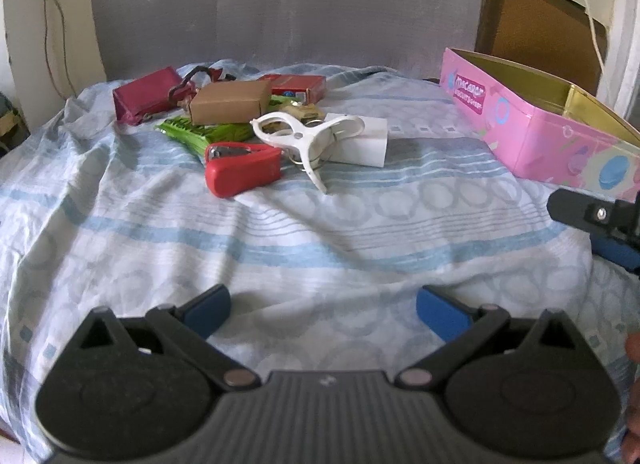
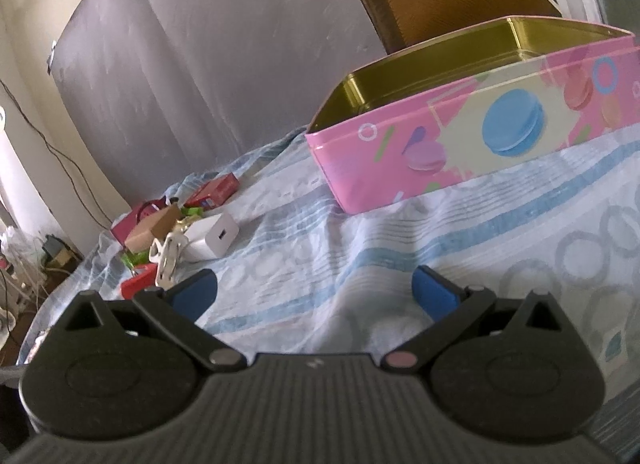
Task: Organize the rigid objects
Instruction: 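Move the right tool toward the white clip beside the charger, then close the right gripper on the white plastic clip, then carry the white clip into the pink tin and open the right gripper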
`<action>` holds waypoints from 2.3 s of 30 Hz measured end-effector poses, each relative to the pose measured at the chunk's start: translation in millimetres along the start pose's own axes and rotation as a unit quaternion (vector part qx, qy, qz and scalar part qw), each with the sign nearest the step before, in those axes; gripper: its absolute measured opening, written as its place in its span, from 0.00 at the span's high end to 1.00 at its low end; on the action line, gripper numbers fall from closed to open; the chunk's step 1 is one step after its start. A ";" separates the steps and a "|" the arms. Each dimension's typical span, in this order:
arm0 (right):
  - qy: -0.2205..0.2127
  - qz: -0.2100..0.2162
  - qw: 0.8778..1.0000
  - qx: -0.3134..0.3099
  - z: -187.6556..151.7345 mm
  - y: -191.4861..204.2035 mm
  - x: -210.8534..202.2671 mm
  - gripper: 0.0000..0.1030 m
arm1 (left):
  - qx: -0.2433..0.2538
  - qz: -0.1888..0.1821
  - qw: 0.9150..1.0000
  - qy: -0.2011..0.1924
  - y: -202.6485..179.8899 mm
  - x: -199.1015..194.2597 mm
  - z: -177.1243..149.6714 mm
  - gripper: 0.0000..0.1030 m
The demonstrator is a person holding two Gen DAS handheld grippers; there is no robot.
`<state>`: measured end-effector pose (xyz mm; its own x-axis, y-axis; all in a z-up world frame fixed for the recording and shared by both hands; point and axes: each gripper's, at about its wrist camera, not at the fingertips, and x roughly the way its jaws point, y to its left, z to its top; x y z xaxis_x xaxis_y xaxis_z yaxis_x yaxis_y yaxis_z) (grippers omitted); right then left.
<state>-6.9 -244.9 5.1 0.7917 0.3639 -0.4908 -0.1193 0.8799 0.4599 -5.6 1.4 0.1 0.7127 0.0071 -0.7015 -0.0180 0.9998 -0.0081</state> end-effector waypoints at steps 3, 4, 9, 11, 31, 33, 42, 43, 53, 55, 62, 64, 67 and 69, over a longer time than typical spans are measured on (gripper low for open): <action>-0.004 0.006 1.000 0.009 2.0 -8.7 -0.8 0.00 | 0.011 -0.009 1.000 -0.013 6.3 1.9 0.0 0.00; -0.003 0.003 1.000 0.008 2.5 -7.0 0.0 0.00 | 0.011 -0.008 1.000 -0.015 8.9 2.3 0.0 0.00; 0.009 -0.025 0.999 -0.037 0.7 5.2 3.0 0.00 | -0.011 0.007 0.999 -0.048 42.1 -0.9 6.3 0.00; 0.017 -0.022 0.998 -0.060 2.3 11.4 7.9 0.00 | -0.019 0.011 0.997 -0.073 59.2 -5.5 9.7 0.00; 0.047 0.058 0.903 -0.422 15.2 134.5 107.3 0.92 | -0.079 -0.086 0.989 -0.087 117.3 -2.1 9.2 0.26; 0.053 0.070 0.908 -0.409 13.8 132.5 101.2 0.95 | -0.072 -0.095 0.989 -0.084 112.8 -1.0 9.2 0.37; 0.071 0.052 0.946 -0.311 -20.2 98.9 48.4 0.95 | 0.010 -0.166 0.981 -0.097 62.5 -8.3 3.8 0.54; 0.071 0.050 0.949 -0.303 -22.9 95.6 45.2 0.95 | 0.025 -0.165 0.981 -0.097 54.7 -8.9 2.4 0.55; 0.076 0.066 0.955 -0.279 -27.4 89.3 45.1 0.82 | 0.060 -0.146 0.986 -0.062 34.5 10.6 1.7 0.93; 0.074 0.071 0.953 -0.284 -26.7 89.4 48.6 0.82 | 0.068 -0.144 0.985 -0.070 31.1 8.1 3.3 0.94; 0.018 0.061 0.959 -0.277 -17.1 72.5 23.8 0.95 | 0.098 -0.152 0.977 -0.111 8.1 -10.7 19.8 0.94; -0.023 0.038 0.957 -0.287 -11.2 67.9 10.7 0.95 | 0.116 -0.158 0.972 -0.132 -10.2 -15.0 30.4 0.94; -0.082 0.001 0.953 -0.293 5.5 56.8 -7.4 0.95 | 0.142 -0.177 0.960 -0.166 -41.2 -21.1 49.1 0.93; -0.110 -0.025 0.950 -0.291 19.6 44.0 -16.4 0.95 | 0.162 -0.191 0.951 -0.183 -64.3 -19.8 63.4 0.93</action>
<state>-13.4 -218.1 47.9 0.9038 0.3002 -0.3049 -0.3379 0.9379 -0.0781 25.8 -61.9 59.7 0.8215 -0.4105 -0.3959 0.4655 0.8837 0.0495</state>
